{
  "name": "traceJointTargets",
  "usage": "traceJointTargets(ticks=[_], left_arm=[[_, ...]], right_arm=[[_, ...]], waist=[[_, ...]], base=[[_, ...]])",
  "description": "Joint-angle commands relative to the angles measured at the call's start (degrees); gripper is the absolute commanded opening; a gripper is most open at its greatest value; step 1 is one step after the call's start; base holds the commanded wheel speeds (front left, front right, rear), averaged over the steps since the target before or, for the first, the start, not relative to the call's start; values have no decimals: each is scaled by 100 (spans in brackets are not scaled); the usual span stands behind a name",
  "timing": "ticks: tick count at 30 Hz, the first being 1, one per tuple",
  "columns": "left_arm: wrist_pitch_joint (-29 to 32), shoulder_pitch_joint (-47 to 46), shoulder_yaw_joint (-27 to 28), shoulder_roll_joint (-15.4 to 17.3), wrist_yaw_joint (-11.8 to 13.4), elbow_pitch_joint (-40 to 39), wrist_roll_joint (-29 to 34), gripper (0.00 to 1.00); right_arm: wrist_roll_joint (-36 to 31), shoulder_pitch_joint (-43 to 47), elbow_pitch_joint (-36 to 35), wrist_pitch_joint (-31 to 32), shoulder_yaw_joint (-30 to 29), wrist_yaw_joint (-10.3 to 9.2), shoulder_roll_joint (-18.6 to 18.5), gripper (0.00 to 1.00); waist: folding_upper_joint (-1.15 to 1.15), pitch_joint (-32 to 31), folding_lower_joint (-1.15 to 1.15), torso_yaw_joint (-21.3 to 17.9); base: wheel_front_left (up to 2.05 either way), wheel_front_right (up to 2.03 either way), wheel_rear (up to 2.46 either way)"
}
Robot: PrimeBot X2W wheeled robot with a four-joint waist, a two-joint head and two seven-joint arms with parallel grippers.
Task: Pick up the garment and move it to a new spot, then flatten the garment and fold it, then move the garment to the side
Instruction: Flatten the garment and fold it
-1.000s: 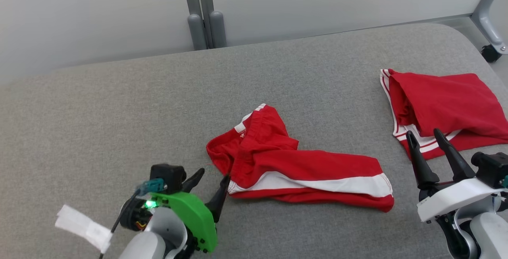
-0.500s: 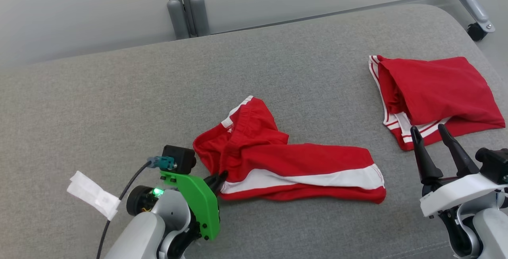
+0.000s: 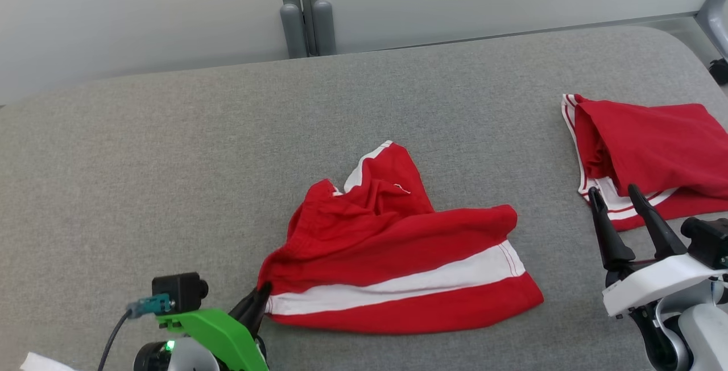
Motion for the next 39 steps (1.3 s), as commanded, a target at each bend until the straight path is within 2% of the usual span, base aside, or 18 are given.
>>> traceJointTargets(ticks=[1,3,4,5,9,12,17,26,32,39], left_arm=[[-171,82,71,14,36,106,21,0],[-330,104,73,-30,-8,252,37,0],[-415,93,75,-63,-44,338,28,47],[-486,61,81,-69,-82,426,31,100],[-829,-18,146,-15,-133,547,132,100],[-1206,38,233,121,-49,378,376,100],[-2127,289,506,329,442,-219,965,100],[-2799,744,720,568,988,-1047,1694,100],[-2935,1054,790,499,1077,-1131,1913,100],[-2978,1023,762,380,942,-1053,2016,100]], right_arm=[[-11,45,18,-11,-10,-5,-34,100],[-7,45,29,-11,-9,-5,-38,100],[-3,43,41,-11,-3,-5,-42,100],[0,42,54,-11,7,-5,-44,100],[5,76,103,-11,43,-5,-50,100],[-9,134,86,-11,48,-5,-45,100],[-36,203,14,-11,49,-5,12,100],[-302,286,-269,-11,-60,-5,2,100],[-481,416,-394,-11,-162,-5,141,100],[-555,484,-372,-11,-145,-5,250,100]], waist=[[0,31,0,18],[0,47,0,23],[0,52,0,25],[0,44,0,24],[0,-39,0,27],[0,-147,0,30],[0,-379,0,12],[0,-563,0,-43],[0,-629,0,-62],[0,-669,0,-33]], base=[[0,0,0],[0,0,0],[0,0,0],[0,0,0],[0,0,0],[0,0,0],[0,0,0],[0,0,0],[0,0,0],[0,0,0]])
